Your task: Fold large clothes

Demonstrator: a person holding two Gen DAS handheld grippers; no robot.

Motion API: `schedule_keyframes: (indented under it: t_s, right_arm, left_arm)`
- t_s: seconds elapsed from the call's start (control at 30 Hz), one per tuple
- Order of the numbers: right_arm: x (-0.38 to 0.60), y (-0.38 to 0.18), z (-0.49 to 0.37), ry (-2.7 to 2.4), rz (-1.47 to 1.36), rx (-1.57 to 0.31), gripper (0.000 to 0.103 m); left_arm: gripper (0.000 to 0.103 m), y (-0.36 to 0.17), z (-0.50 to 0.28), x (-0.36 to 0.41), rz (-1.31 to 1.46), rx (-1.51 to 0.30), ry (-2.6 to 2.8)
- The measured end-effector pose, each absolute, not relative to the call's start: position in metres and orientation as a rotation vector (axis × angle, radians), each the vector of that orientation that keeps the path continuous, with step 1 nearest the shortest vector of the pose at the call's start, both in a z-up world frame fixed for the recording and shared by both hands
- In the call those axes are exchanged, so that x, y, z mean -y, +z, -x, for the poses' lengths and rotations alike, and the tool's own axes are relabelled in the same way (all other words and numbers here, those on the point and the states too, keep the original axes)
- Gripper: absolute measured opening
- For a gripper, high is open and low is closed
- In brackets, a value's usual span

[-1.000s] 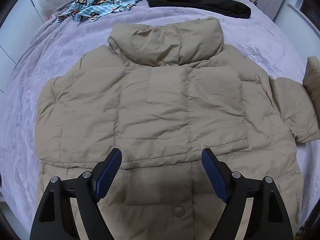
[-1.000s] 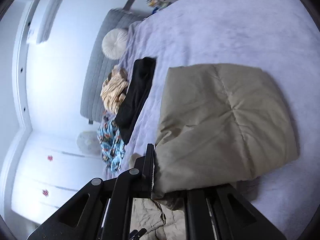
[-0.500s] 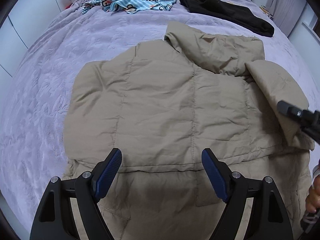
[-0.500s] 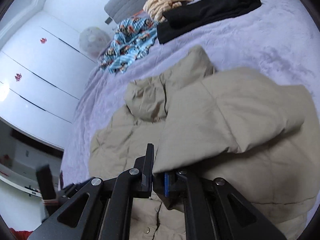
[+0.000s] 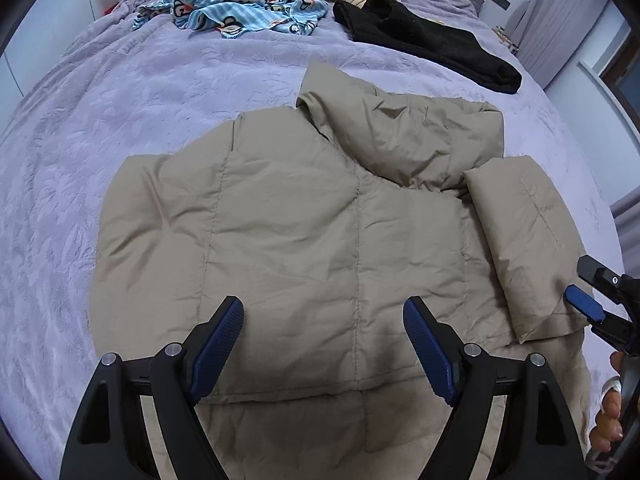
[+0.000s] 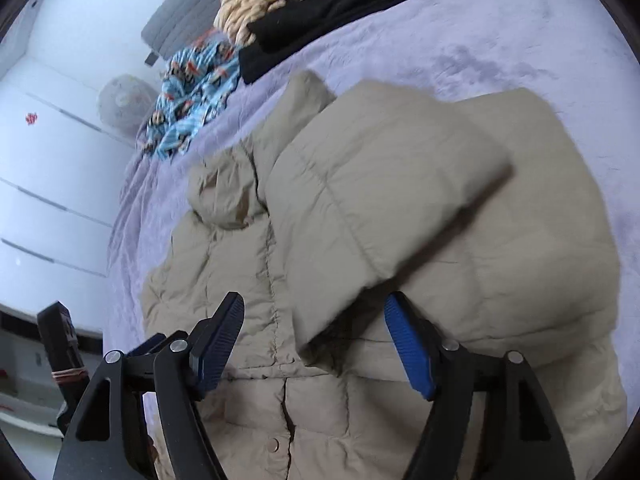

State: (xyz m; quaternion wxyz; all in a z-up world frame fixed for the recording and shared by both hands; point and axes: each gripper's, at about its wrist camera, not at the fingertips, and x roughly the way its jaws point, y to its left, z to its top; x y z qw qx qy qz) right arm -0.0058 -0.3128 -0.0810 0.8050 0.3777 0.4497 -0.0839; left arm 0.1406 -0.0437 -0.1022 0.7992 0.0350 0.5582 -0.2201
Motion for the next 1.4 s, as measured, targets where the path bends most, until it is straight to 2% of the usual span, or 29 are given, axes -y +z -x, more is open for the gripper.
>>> schedule_keyframes:
  t_s: [0.1,0.13,0.17,0.23,0.3,0.57,0.83,1.03,1.2,1.23,1.27,1.33,1.4]
  right_arm:
    - [0.343,-0.081,0.024,-0.284,-0.958,-0.879,0.076]
    - [0.354,-0.085,0.026,-0.320,-1.013,-0.859,0.070]
    - [0.364,-0.088,0.027,-0.347,-1.056,-0.837,0.063]
    - [0.371,-0.090,0.017,-0.357,-1.085,-0.814,0.024]
    - [0.367,-0.085,0.002,-0.330,-1.040,-0.819,0.016]
    - [0.260,-0.044,-0.052,-0.031,-0.589,-0.885,0.014]
    - [0.177,-0.085,-0.065,0.130,-0.418,-1.059,0.015]
    - [0.164,-0.097,-0.065,0.170,-0.386,-1.128,0.016]
    - [0.191,-0.087,-0.024,0.127,-0.414,-1.103,0.016]
    - [0.199,-0.087,-0.016,0.109,-0.431,-1.108,0.016]
    - [0.209,-0.089,-0.006,0.089,-0.448,-1.111,0.016]
    - [0.223,-0.093,0.007,0.061,-0.467,-1.117,0.016]
    - [0.230,-0.098,0.014,0.043,-0.466,-1.131,0.016]
  left_arm:
    - [0.083,-0.103,-0.148,0.040,-0.062,-1.200,-0.487]
    - [0.083,-0.104,-0.150,0.038,-0.050,-1.205,-0.492]
    - [0.083,-0.105,-0.152,0.036,-0.033,-1.210,-0.499]
    - [0.083,-0.105,-0.156,0.029,0.021,-1.223,-0.525]
    - [0.083,-0.106,-0.161,0.021,0.089,-1.236,-0.561]
    - [0.083,-0.115,-0.178,-0.006,0.428,-1.322,-0.713]
    - [0.083,-0.114,-0.185,0.007,0.699,-1.353,-0.949]
    - [0.083,-0.118,-0.191,0.029,0.588,-1.383,-0.932]
    - [0.083,-0.138,-0.191,0.056,0.426,-1.444,-0.859]
    - [0.079,-0.141,-0.191,0.063,0.395,-1.450,-0.845]
    - [0.049,-0.142,-0.190,0.072,0.366,-1.451,-0.838]
    - [0.009,-0.150,-0.190,0.082,0.326,-1.497,-0.832]
    - [0.009,-0.139,-0.186,0.089,0.315,-1.459,-0.830]
